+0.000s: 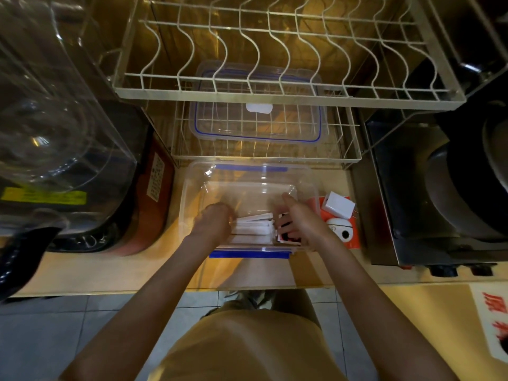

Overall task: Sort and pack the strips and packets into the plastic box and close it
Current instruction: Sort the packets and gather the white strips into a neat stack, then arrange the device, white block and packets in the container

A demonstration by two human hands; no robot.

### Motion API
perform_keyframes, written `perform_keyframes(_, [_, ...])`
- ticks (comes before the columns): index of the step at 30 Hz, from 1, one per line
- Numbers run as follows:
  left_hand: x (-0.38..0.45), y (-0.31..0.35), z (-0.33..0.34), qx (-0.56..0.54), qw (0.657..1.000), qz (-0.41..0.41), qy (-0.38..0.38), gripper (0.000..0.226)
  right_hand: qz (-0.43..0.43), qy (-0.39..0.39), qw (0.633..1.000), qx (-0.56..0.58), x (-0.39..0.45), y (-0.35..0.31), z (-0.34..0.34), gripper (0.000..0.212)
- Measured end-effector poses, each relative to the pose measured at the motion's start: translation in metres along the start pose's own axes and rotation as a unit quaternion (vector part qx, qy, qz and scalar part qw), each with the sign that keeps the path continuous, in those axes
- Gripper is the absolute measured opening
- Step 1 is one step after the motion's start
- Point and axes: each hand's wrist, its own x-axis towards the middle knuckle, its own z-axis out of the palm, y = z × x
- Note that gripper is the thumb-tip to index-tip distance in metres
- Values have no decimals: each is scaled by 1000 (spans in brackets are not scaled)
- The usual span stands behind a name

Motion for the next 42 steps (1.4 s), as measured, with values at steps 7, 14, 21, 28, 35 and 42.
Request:
perform_keyframes(7, [9, -5, -7, 118, 987, 104, -22, 25, -47, 24, 998, 30, -4, 0, -4, 36])
perform_keyframes(14, [9, -5, -13, 144, 981, 132, -17, 23, -106, 61, 993, -6, -9, -4, -1, 37])
perform_keyframes(21, [7, -11, -20, 126, 985, 114, 22, 18, -134, 71, 988, -6, -7, 1, 0, 26])
perform_keyframes(28, [-13, -9, -22, 154, 982, 96, -53, 21, -114, 57, 991, -45, -5, 5, 6, 30])
perform_keyframes(35, [-13, -5, -21, 129, 987, 86, -43, 25, -113, 38, 988, -102, -2, 12, 11, 29])
perform_keyframes(42, [-10, -11, -12, 7, 987, 143, -77, 41, -102, 50, 989, -91, 3, 10, 10, 30])
